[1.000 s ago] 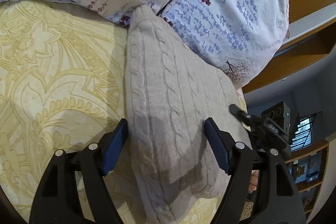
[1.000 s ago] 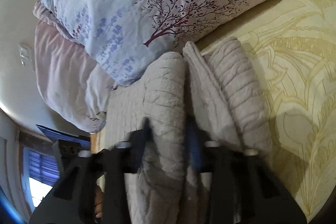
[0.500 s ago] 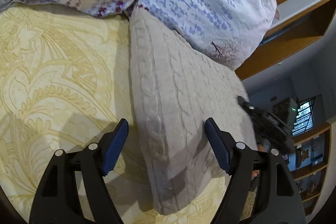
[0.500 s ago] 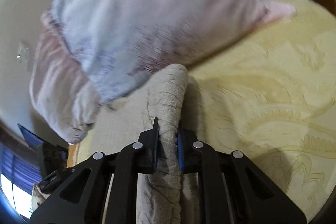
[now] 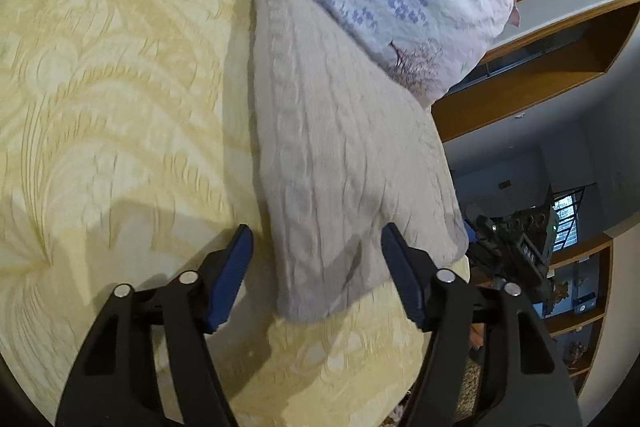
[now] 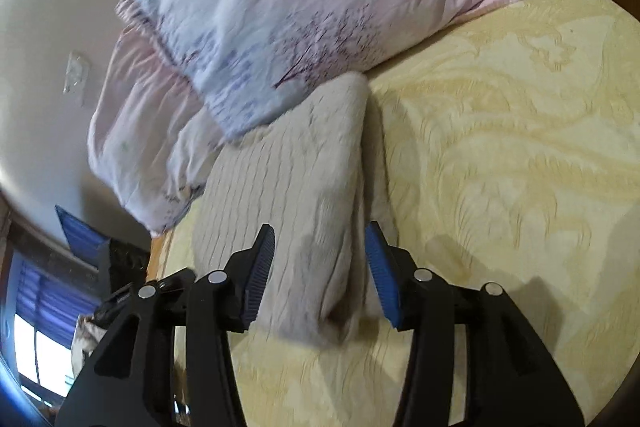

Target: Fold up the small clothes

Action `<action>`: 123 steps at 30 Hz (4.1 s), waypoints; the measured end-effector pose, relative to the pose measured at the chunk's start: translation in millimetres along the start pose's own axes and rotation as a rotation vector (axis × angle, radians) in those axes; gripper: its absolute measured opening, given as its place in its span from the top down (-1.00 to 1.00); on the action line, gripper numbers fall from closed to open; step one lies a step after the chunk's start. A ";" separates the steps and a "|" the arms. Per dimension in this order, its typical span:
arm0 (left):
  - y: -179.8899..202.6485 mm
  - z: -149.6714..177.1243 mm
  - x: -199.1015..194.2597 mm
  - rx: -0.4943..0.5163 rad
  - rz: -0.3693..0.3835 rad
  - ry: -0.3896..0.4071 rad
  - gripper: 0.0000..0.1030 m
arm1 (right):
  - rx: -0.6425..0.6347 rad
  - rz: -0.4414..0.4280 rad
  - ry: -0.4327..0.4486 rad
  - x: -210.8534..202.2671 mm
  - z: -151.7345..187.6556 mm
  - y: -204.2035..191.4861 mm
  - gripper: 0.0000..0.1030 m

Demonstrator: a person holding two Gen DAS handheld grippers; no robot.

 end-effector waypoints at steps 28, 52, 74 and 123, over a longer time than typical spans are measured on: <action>9.4 4.8 -30.8 0.110 0.015 0.074 -0.10 | 0.017 0.071 0.023 -7.5 -14.8 20.3 0.11; 19.1 -65.4 9.0 0.008 -0.004 0.105 -0.62 | 0.138 0.054 -0.026 28.7 -39.8 45.8 -0.44; 28.7 -65.1 41.1 -0.014 0.042 0.060 -0.02 | 0.131 -0.143 -0.128 69.0 -20.4 22.0 0.35; -17.9 -50.0 -93.3 0.371 -0.297 0.343 -0.34 | -0.044 0.000 -0.114 171.1 -42.6 -66.2 0.83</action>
Point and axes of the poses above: each gripper's, at about its wrist camera, not at the fingertips, and x roughly the way its jaws point, y to its right, z to its underside, the point moved 9 cm from there along x, roughly the way its jaws point, and after that the axes turned 12 degrees about -x, right-handed, at the moved point
